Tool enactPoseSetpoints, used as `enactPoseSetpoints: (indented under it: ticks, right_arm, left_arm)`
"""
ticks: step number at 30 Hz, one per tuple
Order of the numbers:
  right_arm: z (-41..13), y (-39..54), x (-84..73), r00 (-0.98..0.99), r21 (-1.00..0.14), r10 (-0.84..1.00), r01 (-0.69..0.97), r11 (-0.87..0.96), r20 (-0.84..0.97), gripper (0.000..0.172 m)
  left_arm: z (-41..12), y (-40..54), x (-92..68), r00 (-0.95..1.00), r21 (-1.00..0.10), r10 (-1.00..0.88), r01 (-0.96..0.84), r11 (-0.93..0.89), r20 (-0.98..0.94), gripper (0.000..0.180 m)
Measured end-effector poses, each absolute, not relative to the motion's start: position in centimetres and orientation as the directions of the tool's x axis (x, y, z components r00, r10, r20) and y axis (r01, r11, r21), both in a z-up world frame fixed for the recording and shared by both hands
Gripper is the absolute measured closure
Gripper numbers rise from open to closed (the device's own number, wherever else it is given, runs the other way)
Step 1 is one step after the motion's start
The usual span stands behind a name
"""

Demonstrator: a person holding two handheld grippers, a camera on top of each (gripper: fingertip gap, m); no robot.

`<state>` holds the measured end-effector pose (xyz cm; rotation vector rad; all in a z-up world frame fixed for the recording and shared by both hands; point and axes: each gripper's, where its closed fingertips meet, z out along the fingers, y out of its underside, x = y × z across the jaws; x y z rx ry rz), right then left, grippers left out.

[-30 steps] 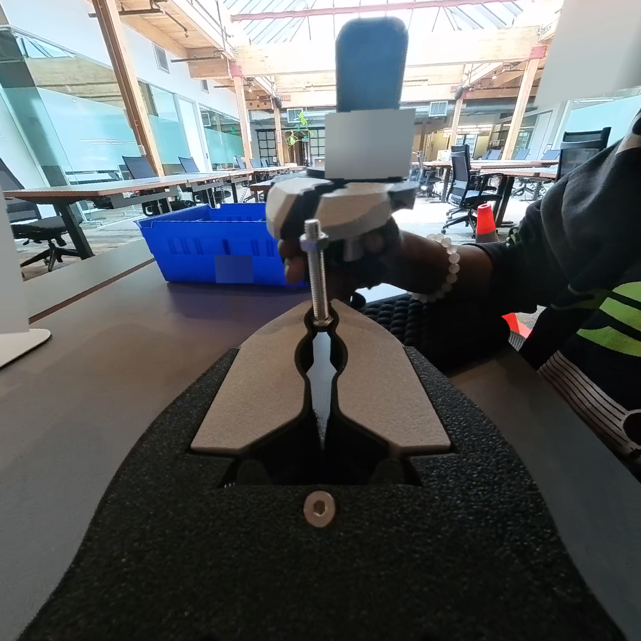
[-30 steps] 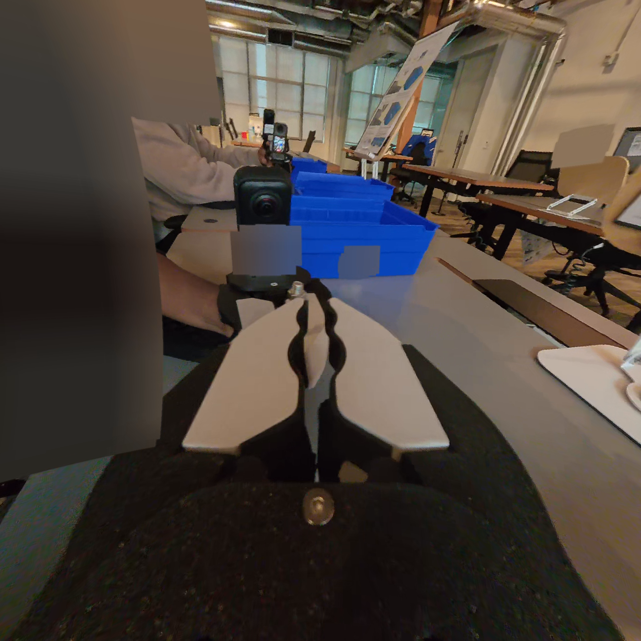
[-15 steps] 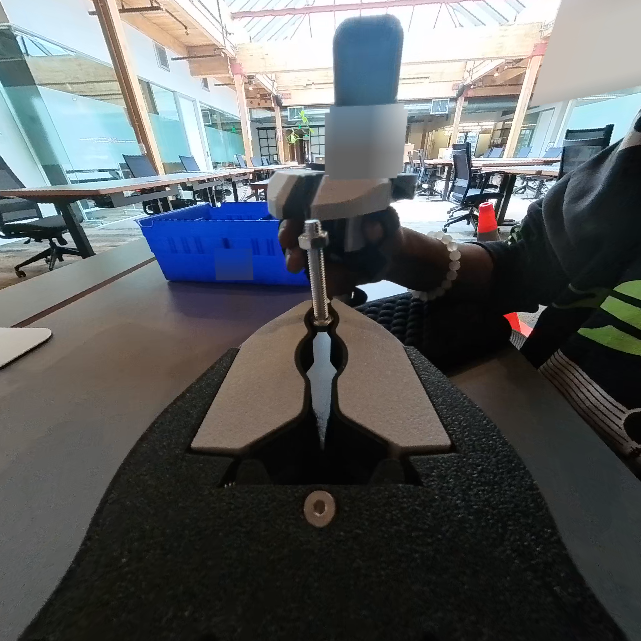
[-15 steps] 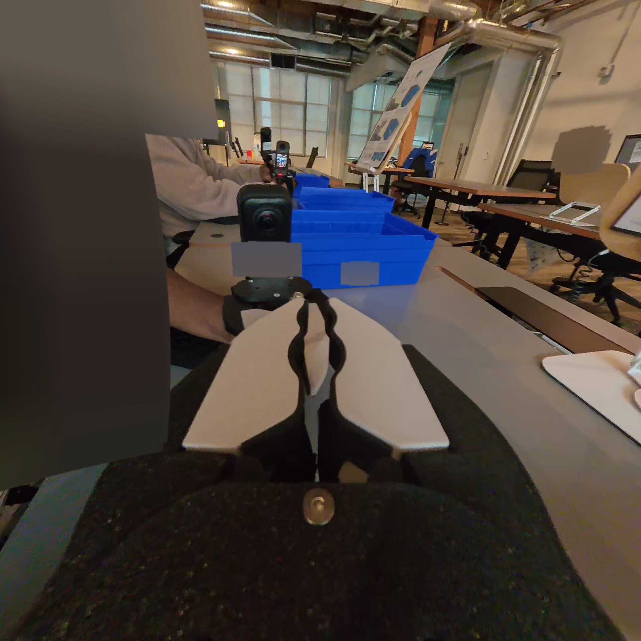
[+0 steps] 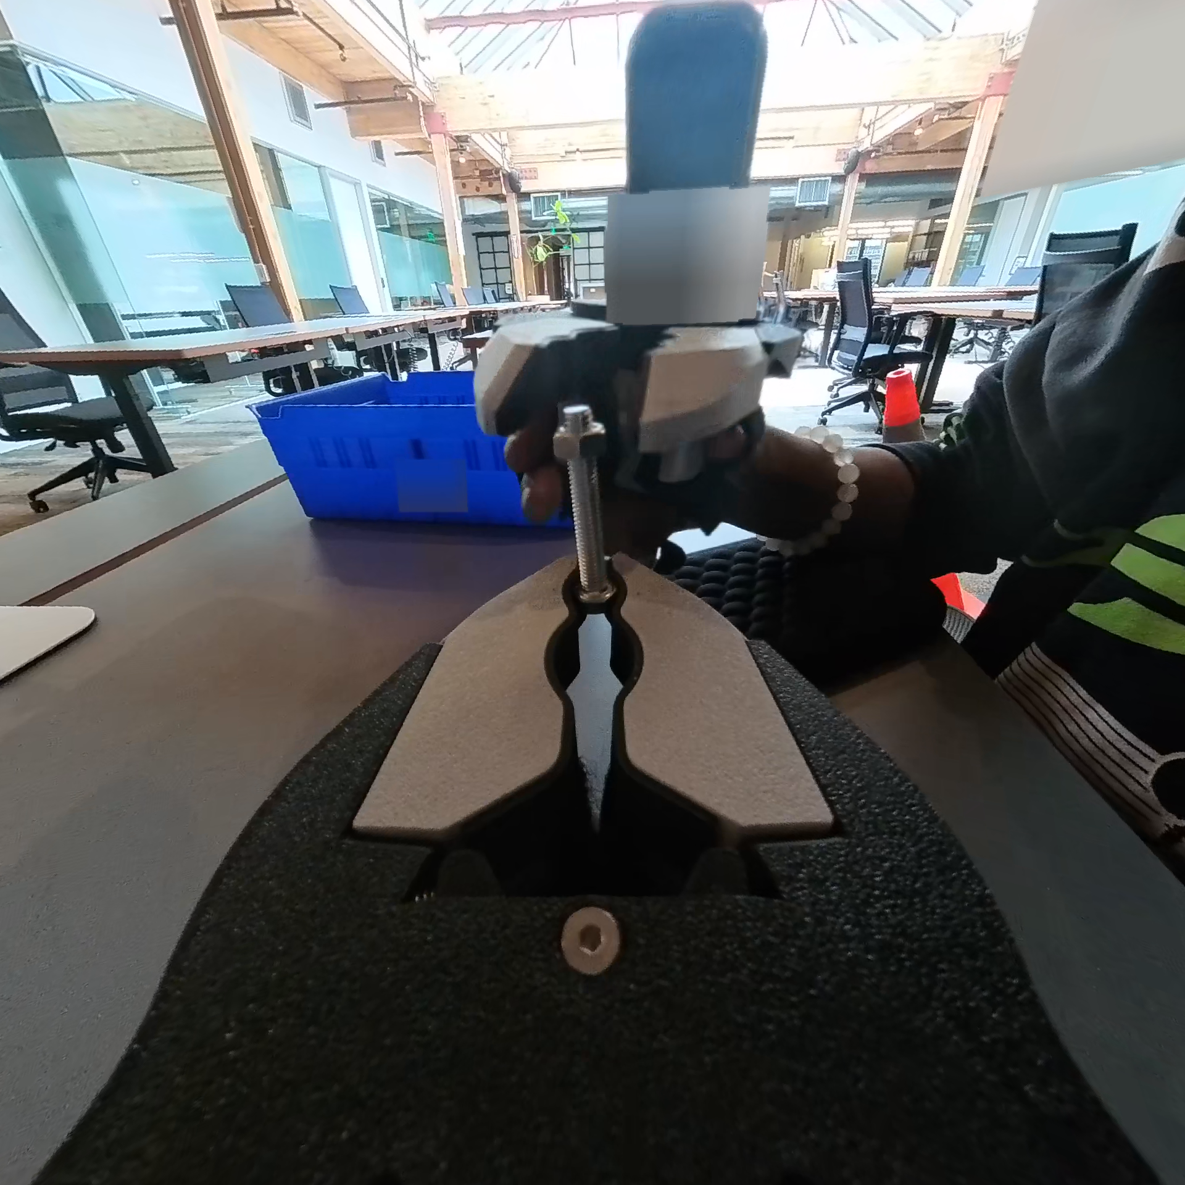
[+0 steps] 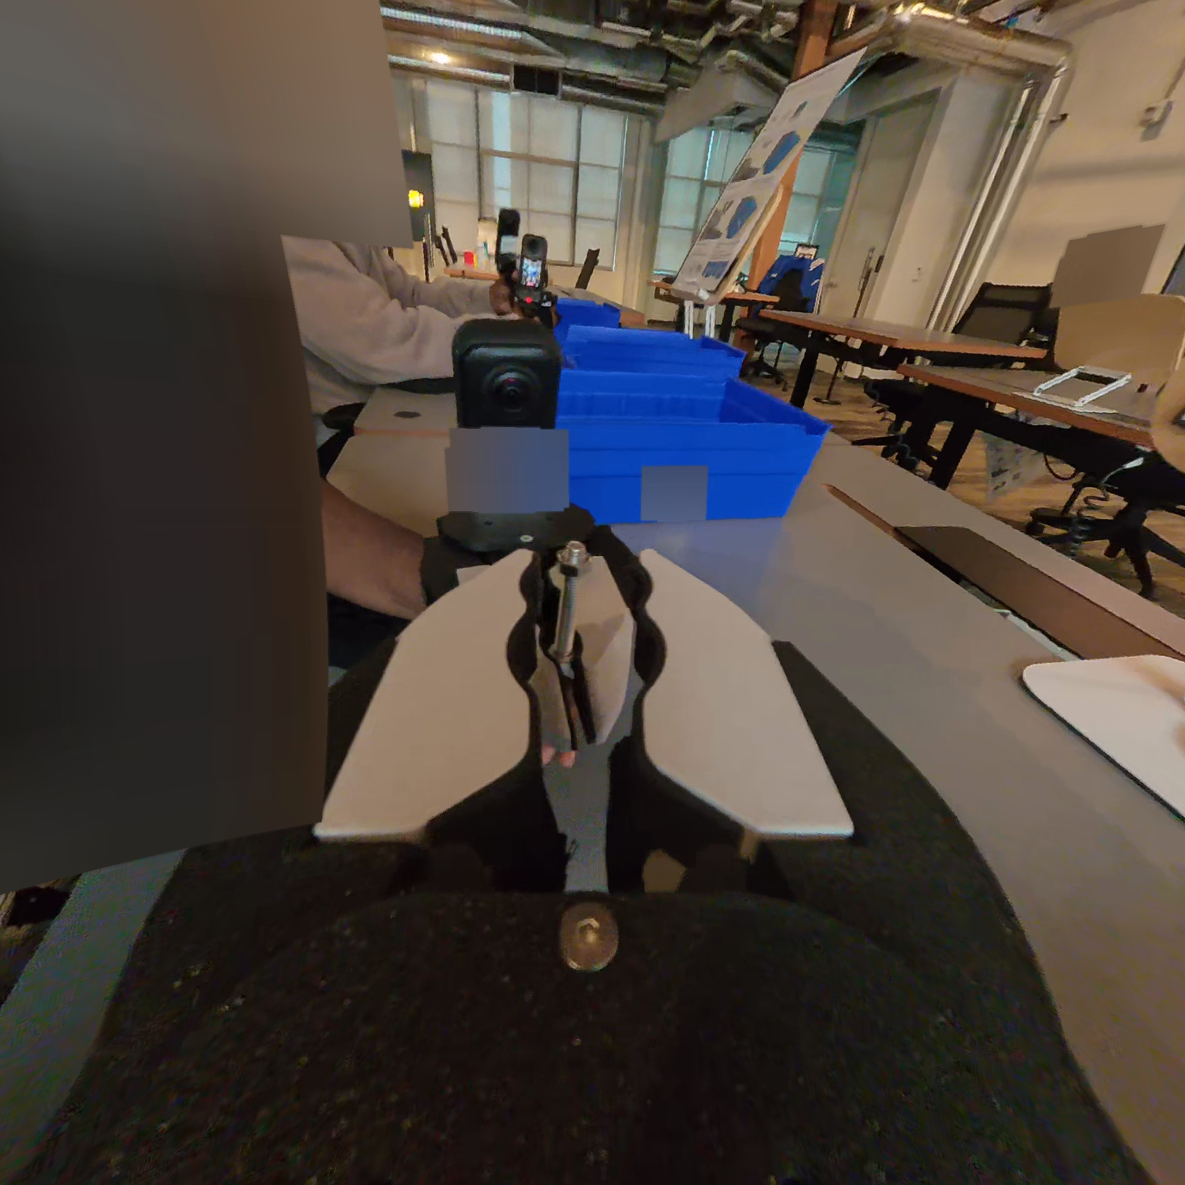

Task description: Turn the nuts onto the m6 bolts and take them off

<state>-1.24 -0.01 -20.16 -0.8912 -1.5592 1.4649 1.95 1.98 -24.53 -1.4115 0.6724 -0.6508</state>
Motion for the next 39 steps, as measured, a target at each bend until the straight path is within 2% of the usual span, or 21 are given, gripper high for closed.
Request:
enactPoseSetpoints:
  ticks: [2, 5, 6, 9, 12, 13, 15, 17, 19, 23, 24, 26, 28, 30, 33, 34, 35, 37, 39]
  right_arm:
    - [-20.5, 0.0, -1.4, -0.423, -0.995, 0.901, -0.018, 0.101, 0.099, 0.145]
    - [-20.1, 1.1, -1.0, -0.396, -0.997, 0.915, -0.030, 0.078, 0.083, 0.165]
    - [-19.8, 1.3, -0.9, -0.398, -0.997, 0.914, -0.043, 0.064, 0.076, 0.166]
    - [-19.7, 0.7, -0.8, -0.421, -0.997, 0.904, -0.050, 0.057, 0.073, 0.162]
    - [-20.2, 0.0, -1.3, -0.425, -0.995, 0.900, -0.027, 0.091, 0.094, 0.146]
    - [-20.3, 0.1, -1.4, -0.418, -0.995, 0.903, -0.023, 0.096, 0.097, 0.148]
    - [-20.1, 0.6, -1.1, -0.411, -0.996, 0.907, -0.032, 0.089, 0.094, 0.163]
    - [-19.7, 1.4, -0.8, -0.400, -0.997, 0.914, -0.048, 0.061, 0.075, 0.166]
    - [-19.4, 1.1, -0.7, -0.415, -0.997, 0.907, -0.058, 0.043, 0.064, 0.164]
    - [-20.2, 0.1, -1.3, -0.424, -0.996, 0.901, -0.025, 0.091, 0.093, 0.145]
    - [-20.3, 0.2, -1.3, -0.418, -0.995, 0.903, -0.022, 0.096, 0.096, 0.147]
    - [-20.0, 0.8, -1.1, -0.402, -0.996, 0.911, -0.035, 0.087, 0.093, 0.165]
    - [-19.6, 1.4, -0.8, -0.397, -0.997, 0.915, -0.049, 0.057, 0.072, 0.166]
    - [-19.4, 1.1, -0.7, -0.413, -0.997, 0.908, -0.058, 0.047, 0.067, 0.164]
    - [-20.0, 0.0, -1.1, -0.436, -0.997, 0.896, -0.030, 0.077, 0.083, 0.145]
    - [-20.2, -0.1, -1.3, -0.435, -0.996, 0.896, -0.022, 0.088, 0.088, 0.144]
    - [-20.2, 0.1, -1.3, -0.424, -0.996, 0.901, -0.021, 0.092, 0.092, 0.146]
    - [-20.0, 0.9, -1.1, -0.403, -0.997, 0.912, -0.030, 0.076, 0.081, 0.164]
    - [-19.7, 1.5, -0.8, -0.397, -0.998, 0.916, -0.041, 0.052, 0.064, 0.165]
  left_arm:
    - [-24.5, 2.0, 2.0, 0.657, -0.998, -0.753, 0.007, 0.056, -0.038, 0.176]
    - [-24.5, 2.0, 1.9, 0.660, -0.998, -0.751, 0.016, 0.054, -0.030, 0.176]
    - [-24.4, 2.0, 1.8, 0.660, -0.998, -0.750, 0.019, 0.054, -0.028, 0.176]
    - [-24.5, 2.0, 1.9, 0.660, -0.998, -0.750, 0.011, 0.054, -0.034, 0.176]
    - [-24.5, 2.0, 2.0, 0.659, -0.998, -0.752, 0.007, 0.055, -0.037, 0.176]
    - [-24.5, 2.0, 2.0, 0.659, -0.998, -0.752, 0.007, 0.056, -0.038, 0.176]
    - [-24.5, 2.0, 1.9, 0.660, -0.998, -0.750, 0.009, 0.056, -0.036, 0.176]
    - [-24.5, 2.0, 1.9, 0.661, -0.998, -0.750, 0.013, 0.056, -0.034, 0.176]
    - [-24.5, 2.0, 2.0, 0.661, -0.998, -0.750, 0.008, 0.056, -0.036, 0.176]
    - [-24.6, 2.0, 2.0, 0.659, -0.998, -0.751, 0.005, 0.056, -0.039, 0.176]
    - [-24.6, 2.0, 2.0, 0.659, -0.998, -0.751, 0.004, 0.057, -0.040, 0.176]
    - [-24.5, 2.0, 1.9, 0.661, -0.998, -0.750, 0.009, 0.057, -0.037, 0.176]
    - [-24.5, 2.0, 1.9, 0.662, -0.998, -0.749, 0.014, 0.056, -0.033, 0.176]
    - [-24.5, 2.0, 2.0, 0.661, -0.998, -0.750, 0.007, 0.056, -0.037, 0.176]
    - [-24.6, 2.0, 2.0, 0.660, -0.998, -0.750, 0.003, 0.057, -0.041, 0.176]
    - [-24.6, 2.0, 2.0, 0.660, -0.998, -0.750, 0.003, 0.057, -0.041, 0.176]
    - [-24.6, 2.0, 2.0, 0.660, -0.998, -0.750, 0.002, 0.058, -0.042, 0.176]
    - [-24.5, 2.0, 2.0, 0.661, -0.998, -0.749, 0.006, 0.058, -0.040, 0.176]
    - [-24.5, 2.0, 1.9, 0.661, -0.998, -0.749, 0.008, 0.057, -0.038, 0.176]
